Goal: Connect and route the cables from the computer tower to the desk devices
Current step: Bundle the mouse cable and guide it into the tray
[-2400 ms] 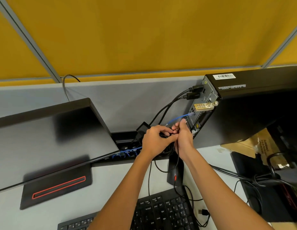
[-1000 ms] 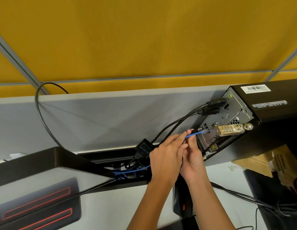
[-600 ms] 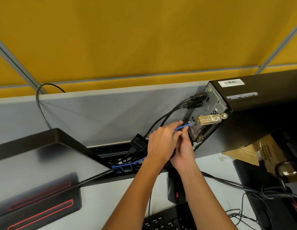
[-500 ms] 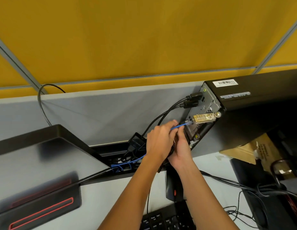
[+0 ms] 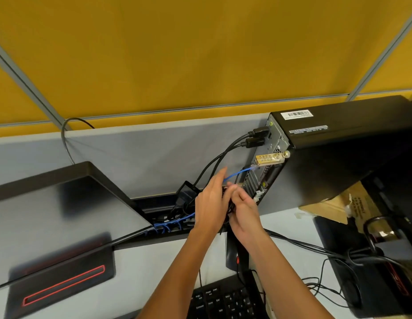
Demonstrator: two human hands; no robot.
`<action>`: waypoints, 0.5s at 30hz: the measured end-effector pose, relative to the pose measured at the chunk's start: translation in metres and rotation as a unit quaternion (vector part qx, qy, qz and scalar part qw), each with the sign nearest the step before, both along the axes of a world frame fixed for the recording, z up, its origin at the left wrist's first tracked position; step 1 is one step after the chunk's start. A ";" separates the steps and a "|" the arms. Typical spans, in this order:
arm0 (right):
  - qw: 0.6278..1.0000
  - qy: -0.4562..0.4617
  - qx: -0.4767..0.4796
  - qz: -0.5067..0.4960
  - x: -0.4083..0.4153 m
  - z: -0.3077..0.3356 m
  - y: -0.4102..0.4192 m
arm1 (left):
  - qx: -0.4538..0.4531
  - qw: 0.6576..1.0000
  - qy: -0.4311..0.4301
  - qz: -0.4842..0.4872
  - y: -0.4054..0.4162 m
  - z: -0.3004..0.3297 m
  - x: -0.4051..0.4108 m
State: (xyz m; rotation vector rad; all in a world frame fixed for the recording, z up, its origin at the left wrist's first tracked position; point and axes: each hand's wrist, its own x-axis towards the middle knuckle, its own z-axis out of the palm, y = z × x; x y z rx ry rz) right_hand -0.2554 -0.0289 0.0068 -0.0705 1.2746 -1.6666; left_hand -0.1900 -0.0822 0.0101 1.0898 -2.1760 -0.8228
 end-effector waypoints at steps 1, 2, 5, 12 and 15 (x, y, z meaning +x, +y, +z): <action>1.000 -0.010 0.004 -0.012 0.001 0.001 -0.001 | 0.008 1.000 -0.003 -0.009 0.004 -0.001 0.006; 0.999 -0.025 0.004 -0.026 0.001 0.002 -0.003 | 0.013 1.000 -0.002 -0.019 0.010 -0.003 0.011; 0.993 -0.084 -0.007 -0.083 0.000 0.005 -0.010 | 0.049 0.999 0.007 -0.018 0.029 -0.019 0.040; 0.996 -0.061 0.033 -0.061 0.003 0.014 -0.023 | 0.071 0.994 0.000 0.080 0.035 -0.063 0.105; 0.996 0.023 0.080 -0.041 0.005 0.005 -0.017 | 0.072 0.992 0.004 0.107 0.022 -0.061 0.117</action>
